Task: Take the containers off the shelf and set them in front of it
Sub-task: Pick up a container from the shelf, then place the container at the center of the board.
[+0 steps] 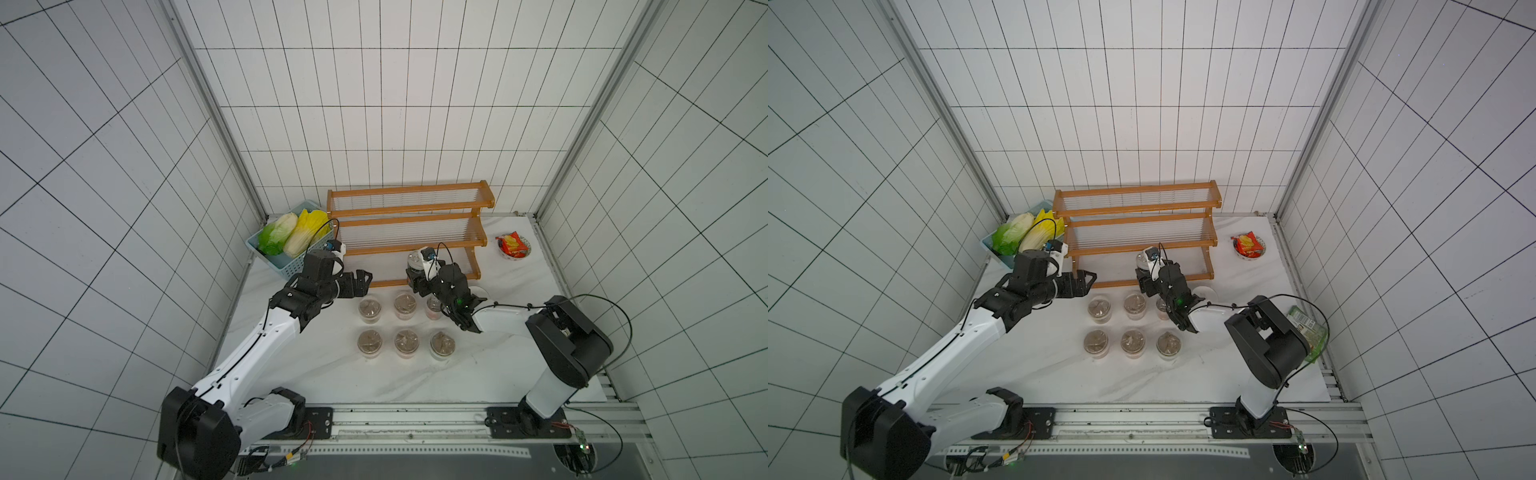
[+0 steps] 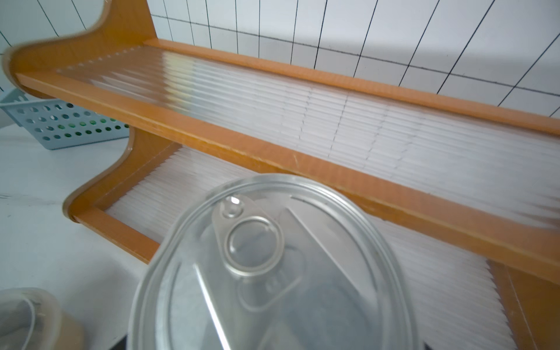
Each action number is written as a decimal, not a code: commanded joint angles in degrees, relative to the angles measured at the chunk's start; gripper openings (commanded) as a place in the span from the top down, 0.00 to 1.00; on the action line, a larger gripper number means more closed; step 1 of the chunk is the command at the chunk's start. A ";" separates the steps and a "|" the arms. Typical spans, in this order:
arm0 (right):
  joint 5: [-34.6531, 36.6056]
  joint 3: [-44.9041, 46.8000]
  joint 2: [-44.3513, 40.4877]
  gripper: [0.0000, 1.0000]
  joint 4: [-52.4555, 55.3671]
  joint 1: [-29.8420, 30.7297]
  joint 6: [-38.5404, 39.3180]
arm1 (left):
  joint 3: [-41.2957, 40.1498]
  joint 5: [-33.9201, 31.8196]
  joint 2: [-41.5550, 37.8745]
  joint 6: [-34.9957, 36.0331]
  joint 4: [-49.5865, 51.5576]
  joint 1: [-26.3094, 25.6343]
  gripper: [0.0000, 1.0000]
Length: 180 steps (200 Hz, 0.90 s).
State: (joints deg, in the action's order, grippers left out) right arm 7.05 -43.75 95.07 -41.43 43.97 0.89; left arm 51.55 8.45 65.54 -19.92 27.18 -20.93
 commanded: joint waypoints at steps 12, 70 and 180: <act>-1.31 1.76 -7.16 0.31 0.62 1.51 1.81 | 1.50 -0.01 -0.59 0.50 -0.81 0.23 0.02; 1.17 5.35 -27.54 0.31 22.70 5.57 3.01 | 1.71 0.03 -0.90 0.46 -0.81 0.36 0.02; 24.31 5.75 -60.69 0.31 81.00 18.44 -21.44 | 1.63 1.48 -0.61 -0.03 -1.52 0.98 0.02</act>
State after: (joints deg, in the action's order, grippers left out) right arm 23.53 -38.00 35.42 26.15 60.47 -11.40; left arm 51.55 9.30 65.54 -19.97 27.00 -20.25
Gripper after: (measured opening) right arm 0.763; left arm 0.983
